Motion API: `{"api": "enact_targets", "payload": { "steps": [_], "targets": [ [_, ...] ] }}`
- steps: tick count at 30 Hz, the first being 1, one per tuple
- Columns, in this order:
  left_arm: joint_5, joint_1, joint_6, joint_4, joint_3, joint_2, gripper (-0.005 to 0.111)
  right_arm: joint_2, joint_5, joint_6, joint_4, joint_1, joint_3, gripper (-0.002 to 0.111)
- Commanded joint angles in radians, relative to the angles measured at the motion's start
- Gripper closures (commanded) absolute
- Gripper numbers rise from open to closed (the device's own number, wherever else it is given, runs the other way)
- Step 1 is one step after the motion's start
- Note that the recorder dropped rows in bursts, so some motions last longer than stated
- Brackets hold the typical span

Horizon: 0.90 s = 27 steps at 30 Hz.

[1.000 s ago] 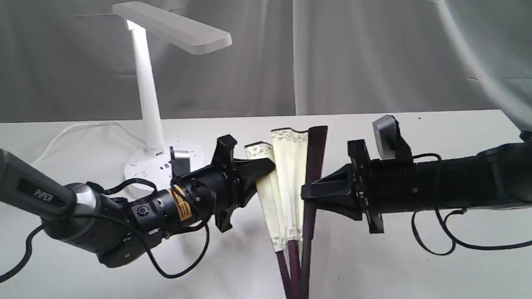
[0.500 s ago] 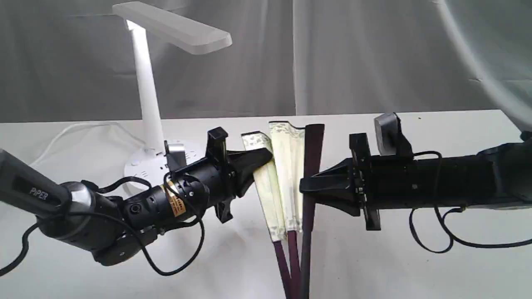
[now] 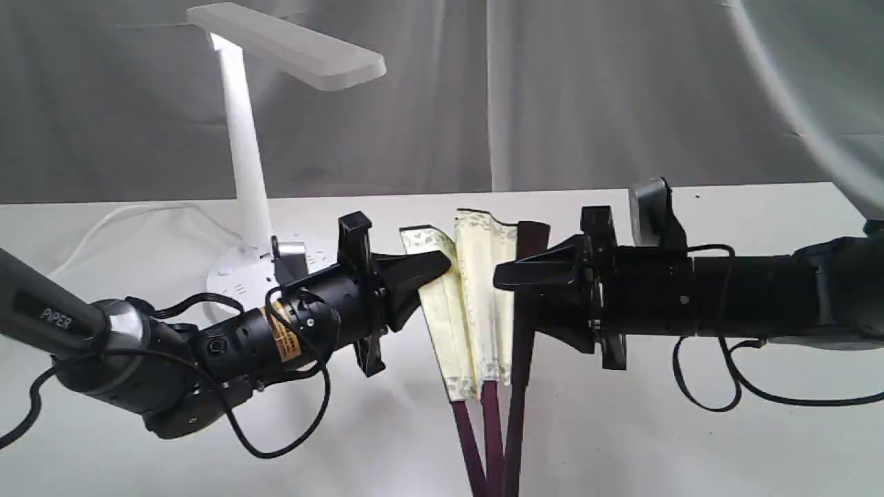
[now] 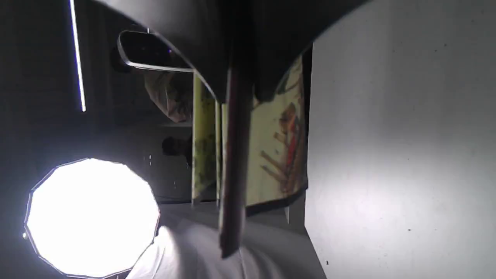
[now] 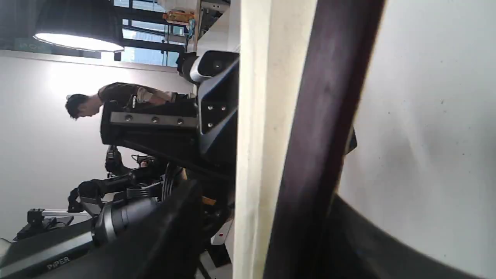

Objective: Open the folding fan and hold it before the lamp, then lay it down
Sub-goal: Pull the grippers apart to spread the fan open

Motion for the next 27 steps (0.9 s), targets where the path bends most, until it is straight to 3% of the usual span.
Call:
{"api": "enact_targets", "payload": {
  "steps": [1,19,27],
  "targets": [
    [-0.02,-0.001,-0.019,0.019,-0.004,-0.001,0.107,0.002,-0.014,-0.018,0.019,0.002,-0.003,0.067],
    [-0.02,-0.001,-0.019,-0.03,-0.004,-0.001,0.107,0.007,-0.135,-0.014,0.019,-0.001,-0.114,0.072],
    [-0.02,-0.001,-0.019,-0.039,-0.004,-0.001,0.107,0.007,-0.155,-0.014,0.019,-0.001,-0.114,0.091]
  ]
}}
